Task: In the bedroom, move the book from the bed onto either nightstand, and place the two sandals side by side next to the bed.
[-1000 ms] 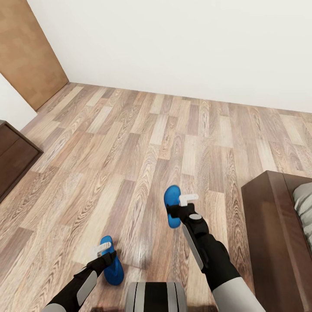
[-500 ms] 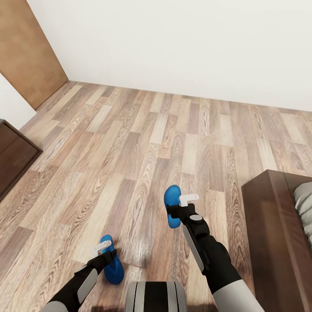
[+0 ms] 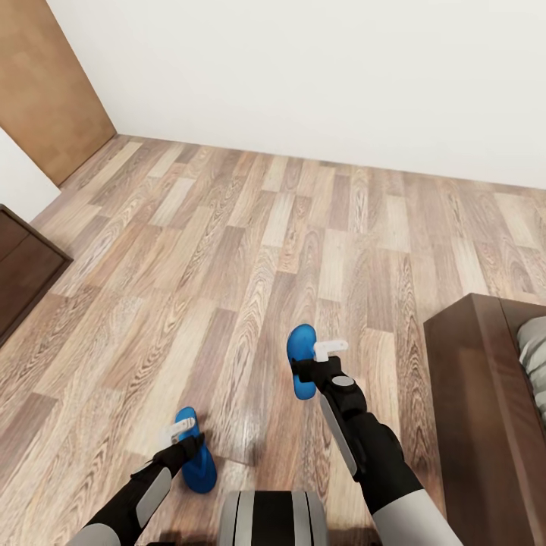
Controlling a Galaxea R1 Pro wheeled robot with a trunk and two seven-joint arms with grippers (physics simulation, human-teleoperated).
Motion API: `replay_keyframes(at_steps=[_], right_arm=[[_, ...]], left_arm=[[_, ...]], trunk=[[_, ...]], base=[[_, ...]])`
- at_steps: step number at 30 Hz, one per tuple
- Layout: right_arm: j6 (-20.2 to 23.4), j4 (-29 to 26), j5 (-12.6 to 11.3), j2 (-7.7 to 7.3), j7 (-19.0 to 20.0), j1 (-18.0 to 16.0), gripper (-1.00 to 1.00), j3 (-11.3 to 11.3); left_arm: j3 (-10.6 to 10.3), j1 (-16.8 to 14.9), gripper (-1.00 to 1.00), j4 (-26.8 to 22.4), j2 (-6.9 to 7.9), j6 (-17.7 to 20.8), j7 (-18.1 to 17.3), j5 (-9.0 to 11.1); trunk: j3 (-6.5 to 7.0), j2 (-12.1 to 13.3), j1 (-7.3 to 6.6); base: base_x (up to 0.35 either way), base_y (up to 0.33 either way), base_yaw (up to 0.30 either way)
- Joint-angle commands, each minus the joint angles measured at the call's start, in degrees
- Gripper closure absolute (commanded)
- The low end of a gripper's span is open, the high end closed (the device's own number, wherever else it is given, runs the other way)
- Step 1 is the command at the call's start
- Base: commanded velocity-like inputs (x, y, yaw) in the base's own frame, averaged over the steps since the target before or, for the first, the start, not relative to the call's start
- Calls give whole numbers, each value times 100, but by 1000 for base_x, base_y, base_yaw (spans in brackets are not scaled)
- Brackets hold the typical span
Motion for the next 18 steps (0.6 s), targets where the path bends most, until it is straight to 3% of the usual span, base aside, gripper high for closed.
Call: replay_keyframes(at_steps=[1, 18], right_arm=[[30, -6, -8, -1, -37, -3, 100, 10], [31, -6, -7, -1, -37, -3, 100, 11]], left_arm=[[-45, 0, -100, -13, 8, 17, 38, 53], [-42, 0, -100, -13, 8, -1, 38, 53]], trunk=[[-26, -3, 1], [-137, -10, 14]], base=[[0, 0, 0], [0, 0, 0]])
